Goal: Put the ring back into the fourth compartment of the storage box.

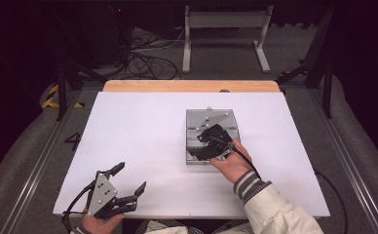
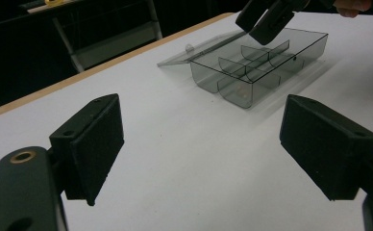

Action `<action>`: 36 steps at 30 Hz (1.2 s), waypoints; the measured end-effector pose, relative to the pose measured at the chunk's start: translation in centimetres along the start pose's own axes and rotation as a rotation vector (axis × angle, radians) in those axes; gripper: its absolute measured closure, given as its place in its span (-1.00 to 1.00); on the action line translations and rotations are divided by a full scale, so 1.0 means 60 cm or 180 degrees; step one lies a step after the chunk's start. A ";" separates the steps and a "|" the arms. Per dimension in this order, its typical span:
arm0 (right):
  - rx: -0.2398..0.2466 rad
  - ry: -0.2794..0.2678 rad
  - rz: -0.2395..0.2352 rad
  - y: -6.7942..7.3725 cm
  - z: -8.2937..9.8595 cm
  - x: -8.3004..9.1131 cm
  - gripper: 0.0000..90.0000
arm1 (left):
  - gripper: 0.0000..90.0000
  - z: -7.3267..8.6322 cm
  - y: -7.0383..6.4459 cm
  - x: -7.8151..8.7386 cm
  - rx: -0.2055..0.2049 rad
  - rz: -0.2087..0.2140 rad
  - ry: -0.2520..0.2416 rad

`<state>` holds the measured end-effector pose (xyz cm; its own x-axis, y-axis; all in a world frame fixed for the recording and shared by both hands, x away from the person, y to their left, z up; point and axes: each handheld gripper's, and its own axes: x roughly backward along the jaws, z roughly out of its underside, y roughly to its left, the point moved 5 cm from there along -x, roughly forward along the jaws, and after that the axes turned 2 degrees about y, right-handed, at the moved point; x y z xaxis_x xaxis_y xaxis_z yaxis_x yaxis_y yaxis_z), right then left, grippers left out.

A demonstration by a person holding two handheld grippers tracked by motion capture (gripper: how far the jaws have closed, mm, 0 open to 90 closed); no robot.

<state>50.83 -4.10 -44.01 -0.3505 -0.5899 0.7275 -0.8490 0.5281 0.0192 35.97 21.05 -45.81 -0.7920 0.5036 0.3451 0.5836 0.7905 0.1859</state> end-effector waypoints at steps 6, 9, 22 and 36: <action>0.0084 -0.0073 0.0014 0.008 -0.003 0.017 -0.37 | -0.64 0.000 0.002 0.001 -0.0015 -0.0019 -0.0007; 0.0101 -0.0104 0.0005 0.012 -0.005 0.025 -0.43 | -0.64 -0.001 0.001 0.001 -0.0006 -0.0018 -0.0007; 0.0166 -0.0210 -0.0050 0.017 -0.007 0.039 -0.72 | -0.64 0.000 0.001 0.001 -0.0002 -0.0016 0.0010; 0.0270 -0.0467 -0.0010 0.023 -0.005 0.072 -0.92 | -0.64 -0.001 0.001 -0.001 -0.0020 -0.0013 -0.0001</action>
<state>48.28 -5.75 -40.63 -0.3964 -0.6775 0.6195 -0.8784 0.4762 -0.0412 36.09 21.06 -45.74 -0.7945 0.5003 0.3441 0.5813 0.7904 0.1932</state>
